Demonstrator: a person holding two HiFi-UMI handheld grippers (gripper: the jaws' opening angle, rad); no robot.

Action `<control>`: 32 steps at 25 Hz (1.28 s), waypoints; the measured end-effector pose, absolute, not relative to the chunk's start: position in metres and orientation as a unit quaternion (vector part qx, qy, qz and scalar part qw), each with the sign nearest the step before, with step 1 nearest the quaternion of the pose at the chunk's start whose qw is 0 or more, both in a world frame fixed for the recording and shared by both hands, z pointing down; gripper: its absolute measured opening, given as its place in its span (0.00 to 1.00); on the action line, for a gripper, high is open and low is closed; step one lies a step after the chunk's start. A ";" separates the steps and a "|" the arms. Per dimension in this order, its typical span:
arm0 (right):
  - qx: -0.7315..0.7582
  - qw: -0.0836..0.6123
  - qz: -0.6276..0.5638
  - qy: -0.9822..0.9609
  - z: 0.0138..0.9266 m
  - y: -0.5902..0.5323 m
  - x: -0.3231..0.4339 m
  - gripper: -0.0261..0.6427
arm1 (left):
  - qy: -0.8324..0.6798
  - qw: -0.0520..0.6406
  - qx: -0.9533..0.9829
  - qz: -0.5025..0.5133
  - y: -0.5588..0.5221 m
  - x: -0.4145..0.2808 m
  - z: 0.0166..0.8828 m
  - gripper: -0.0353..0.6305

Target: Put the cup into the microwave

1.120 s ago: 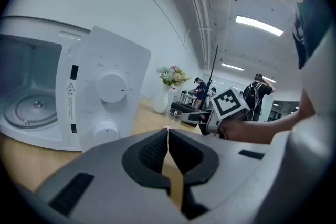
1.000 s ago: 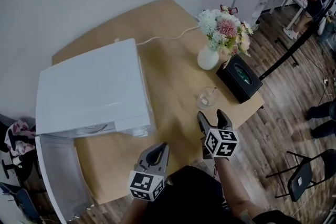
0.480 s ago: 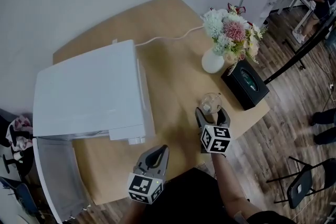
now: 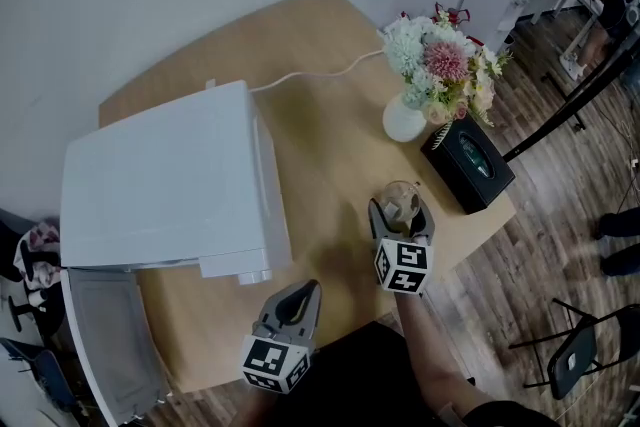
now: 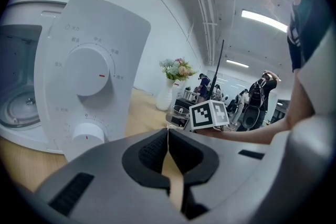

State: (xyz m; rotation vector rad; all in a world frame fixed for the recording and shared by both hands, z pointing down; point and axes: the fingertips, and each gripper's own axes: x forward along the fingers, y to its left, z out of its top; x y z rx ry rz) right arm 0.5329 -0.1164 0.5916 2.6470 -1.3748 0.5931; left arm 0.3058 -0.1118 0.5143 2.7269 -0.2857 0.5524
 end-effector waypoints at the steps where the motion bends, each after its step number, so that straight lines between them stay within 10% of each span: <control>1: 0.871 0.049 0.191 -0.450 0.591 -0.116 0.533 0.55 | -0.101 0.172 0.961 0.193 -0.112 0.306 0.514 0.06; 32: 0.875 0.071 0.169 -0.448 0.571 -0.099 0.511 0.55 | -0.141 0.167 0.961 0.170 -0.123 0.251 0.496 0.06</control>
